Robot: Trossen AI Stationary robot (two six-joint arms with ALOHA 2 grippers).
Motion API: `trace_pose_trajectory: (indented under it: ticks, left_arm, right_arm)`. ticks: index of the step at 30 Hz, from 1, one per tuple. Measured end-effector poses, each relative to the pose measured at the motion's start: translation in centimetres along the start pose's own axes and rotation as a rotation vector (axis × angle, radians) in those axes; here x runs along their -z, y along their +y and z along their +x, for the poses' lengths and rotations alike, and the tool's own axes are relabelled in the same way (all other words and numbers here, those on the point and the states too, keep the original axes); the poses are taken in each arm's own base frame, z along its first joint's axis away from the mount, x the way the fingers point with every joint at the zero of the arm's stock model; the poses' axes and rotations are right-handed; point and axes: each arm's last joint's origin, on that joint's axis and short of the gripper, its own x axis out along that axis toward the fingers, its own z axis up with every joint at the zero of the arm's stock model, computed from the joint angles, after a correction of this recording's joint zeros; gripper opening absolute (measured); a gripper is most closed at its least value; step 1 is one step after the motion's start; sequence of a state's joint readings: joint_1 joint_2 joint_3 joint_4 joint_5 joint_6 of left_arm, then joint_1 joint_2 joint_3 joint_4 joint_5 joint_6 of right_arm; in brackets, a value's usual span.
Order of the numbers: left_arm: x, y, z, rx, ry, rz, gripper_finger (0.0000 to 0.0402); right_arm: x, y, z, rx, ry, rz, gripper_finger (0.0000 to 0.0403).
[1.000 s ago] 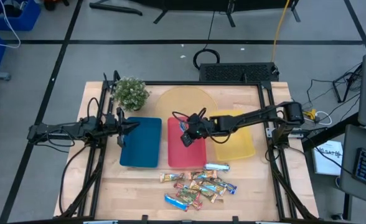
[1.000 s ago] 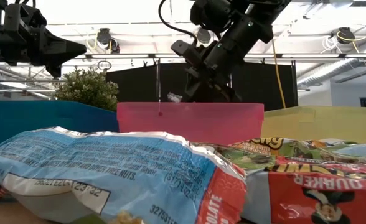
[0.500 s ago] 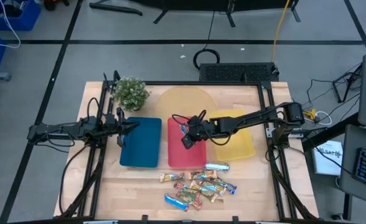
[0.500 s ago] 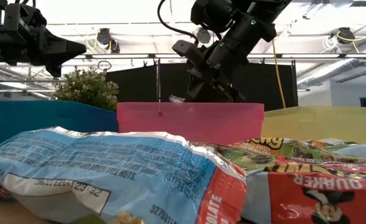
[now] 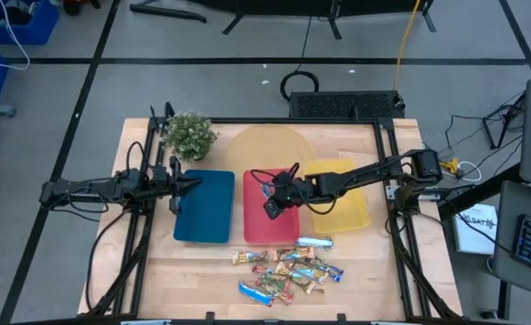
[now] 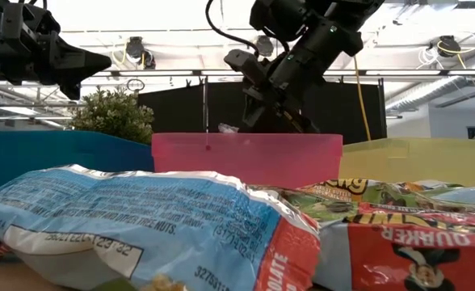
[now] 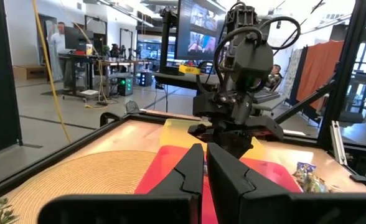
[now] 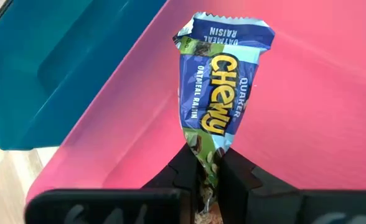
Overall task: Pick and place Granola Bars by type
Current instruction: Put the blue granola bar into the red bin
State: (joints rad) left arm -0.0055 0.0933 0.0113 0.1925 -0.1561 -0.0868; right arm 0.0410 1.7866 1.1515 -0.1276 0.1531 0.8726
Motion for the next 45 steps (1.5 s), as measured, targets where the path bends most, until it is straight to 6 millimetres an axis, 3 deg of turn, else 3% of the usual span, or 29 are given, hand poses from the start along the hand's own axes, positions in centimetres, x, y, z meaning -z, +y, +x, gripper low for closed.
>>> trace_pose_trajectory:
  ticks: [12,18,23,28,33,36,40,45]
  left_arm:
    - [0.0,0.0,0.0,0.002,0.0,0.0,0.0026]
    - [0.0,0.0,0.0,0.002,0.001,0.0,0.0026]
    - [0.0,0.0,0.0,0.002,0.001,0.005,0.0026]
    - [0.0,0.0,0.0,0.001,0.001,0.006,0.0026]
    - [0.0,0.0,0.0,0.001,0.001,0.025,0.0026]
    - [0.0,0.0,0.0,0.001,0.0,0.029,0.0026]
    - [-0.1,0.0,0.0,-0.002,-0.01,0.032,0.0026]
    - [-0.2,0.0,0.0,-0.003,-0.02,0.106,0.0026]
  right_arm:
    - [0.1,0.1,0.0,-0.029,0.041,-0.003,0.0123]
    - [-0.4,0.5,-1.0,-0.064,0.013,-0.072,0.0146]
    - [-1.8,1.6,-5.2,-0.155,-0.075,-0.194,0.0148]
    - [-2.4,2.5,-12.6,-0.258,-0.162,-0.325,0.0148]
    - [-0.5,2.2,-19.1,-0.284,-0.186,-0.465,0.0148]
    - [1.1,1.9,-21.1,-0.258,-0.153,-0.477,0.0148]
    - [3.5,1.9,-21.3,-0.223,-0.096,-0.546,0.0147]
    - [7.3,2.4,-19.1,-0.212,-0.018,-0.597,0.0147]
